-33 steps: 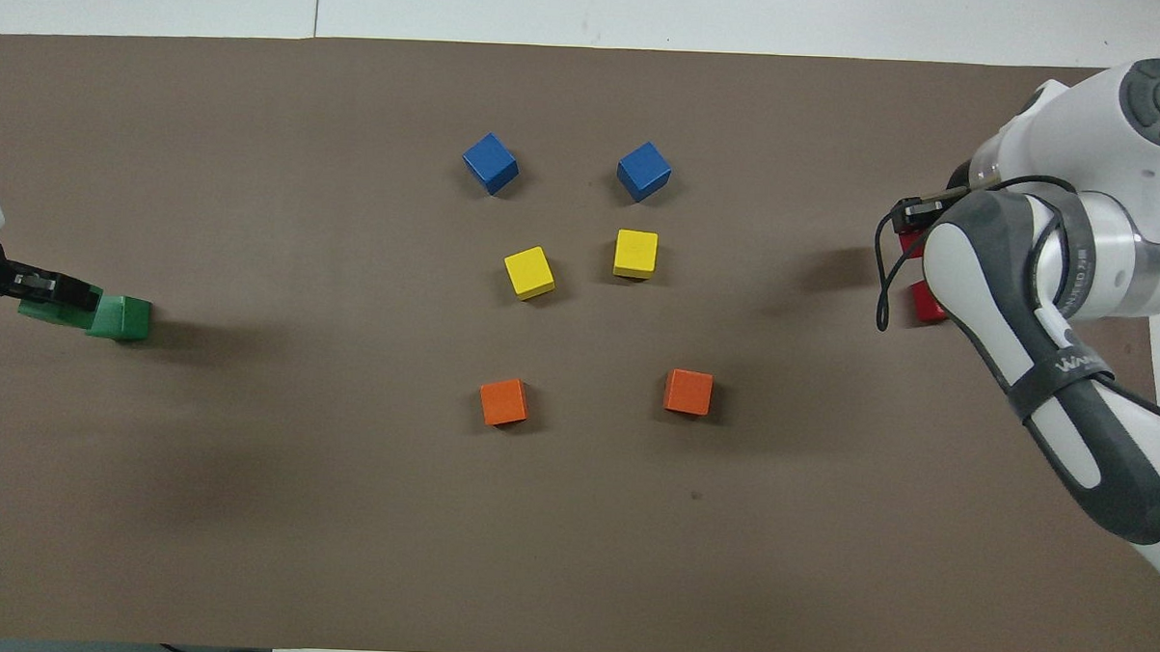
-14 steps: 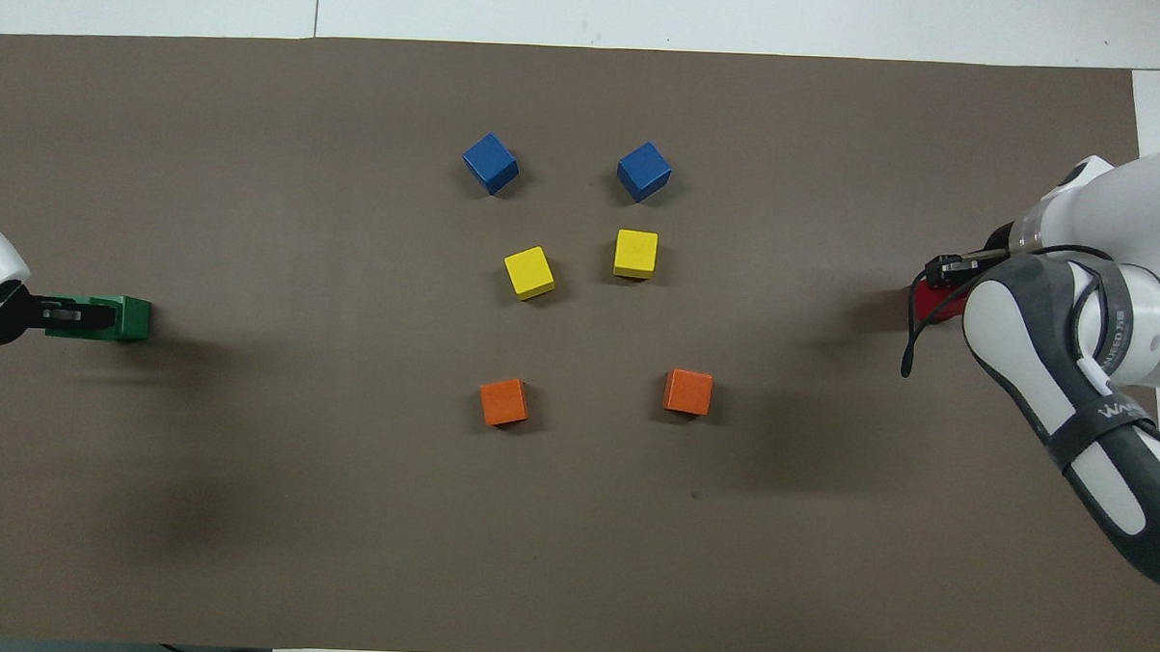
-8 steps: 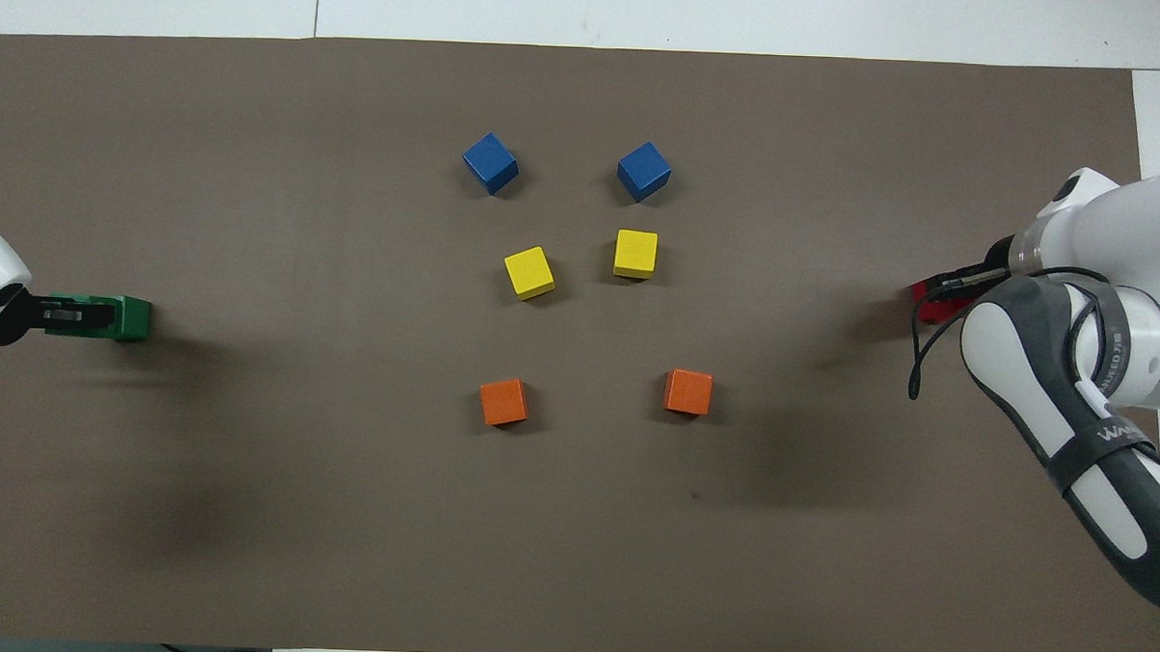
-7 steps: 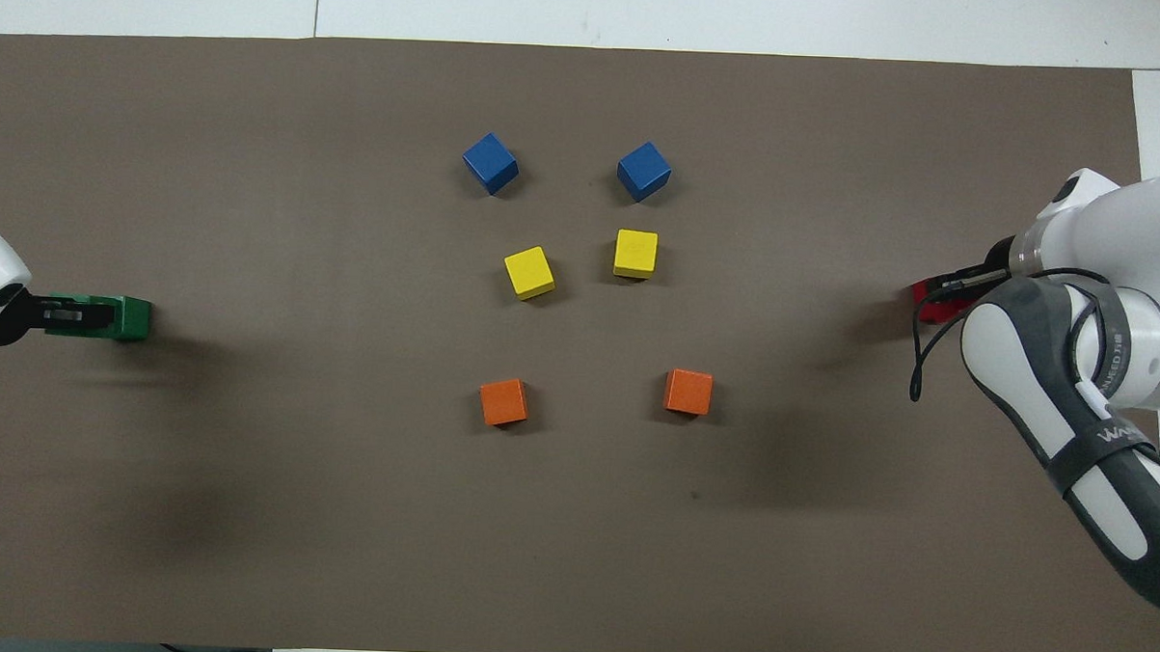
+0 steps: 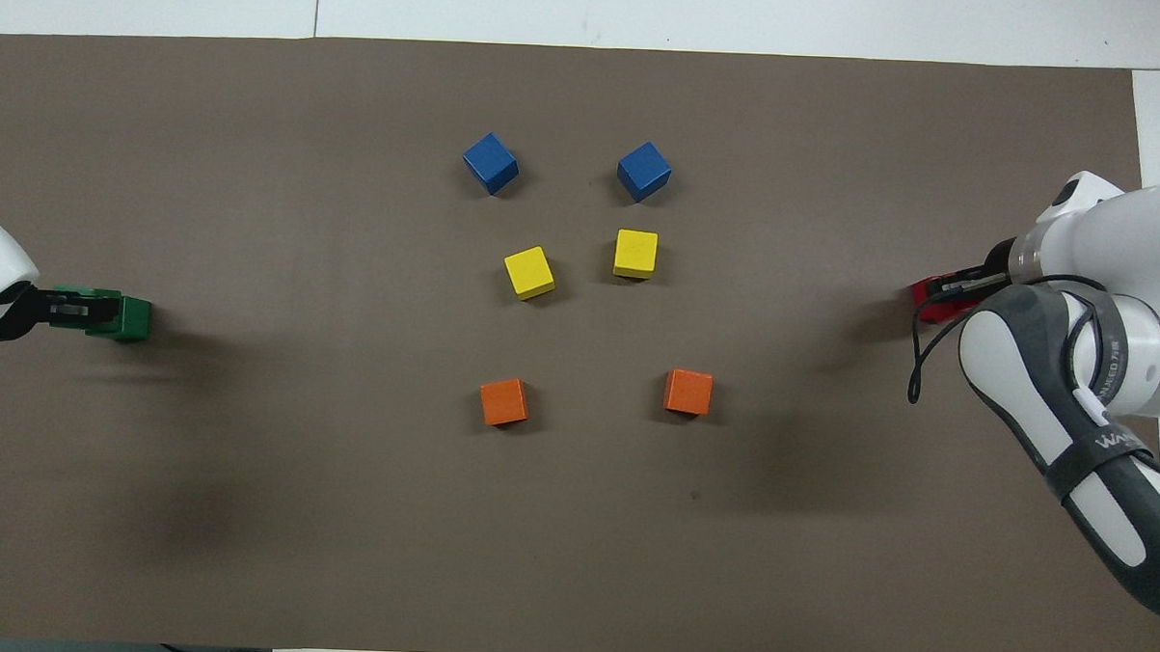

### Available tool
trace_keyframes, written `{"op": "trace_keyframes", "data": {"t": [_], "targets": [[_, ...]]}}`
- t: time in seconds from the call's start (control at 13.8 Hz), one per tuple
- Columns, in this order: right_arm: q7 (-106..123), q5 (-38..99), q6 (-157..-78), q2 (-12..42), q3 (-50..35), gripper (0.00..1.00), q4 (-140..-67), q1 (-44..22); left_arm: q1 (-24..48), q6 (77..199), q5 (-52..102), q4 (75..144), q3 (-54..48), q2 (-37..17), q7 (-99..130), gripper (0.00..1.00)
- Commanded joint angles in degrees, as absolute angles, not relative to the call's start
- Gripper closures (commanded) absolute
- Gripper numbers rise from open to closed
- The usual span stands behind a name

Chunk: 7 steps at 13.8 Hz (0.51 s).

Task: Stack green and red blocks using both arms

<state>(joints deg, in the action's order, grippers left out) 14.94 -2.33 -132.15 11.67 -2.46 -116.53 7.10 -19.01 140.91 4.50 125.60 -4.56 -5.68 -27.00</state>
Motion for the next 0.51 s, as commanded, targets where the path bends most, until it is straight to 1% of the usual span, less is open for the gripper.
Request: {"op": "trace_keyframes", "data": {"t": [0.0,0.29,0.44], "targets": [[16.8,-1.8,-135.0,11.9,-2.8,1.00,-119.0,8.0,-18.5,142.6,5.8,126.9,-4.3,-5.4,-28.2,0.00],[16.7,-1.8,-135.1,11.9,-2.8,1.00,-119.0,8.0,-18.5,141.6,5.8,126.4,-4.3,-5.4,-28.2,0.00],[16.8,-1.8,-135.1,11.9,-2.8,1.00,-119.0,8.1,-18.5,137.9,5.8,123.6,-4.3,-5.9,-28.2,0.00]]}}
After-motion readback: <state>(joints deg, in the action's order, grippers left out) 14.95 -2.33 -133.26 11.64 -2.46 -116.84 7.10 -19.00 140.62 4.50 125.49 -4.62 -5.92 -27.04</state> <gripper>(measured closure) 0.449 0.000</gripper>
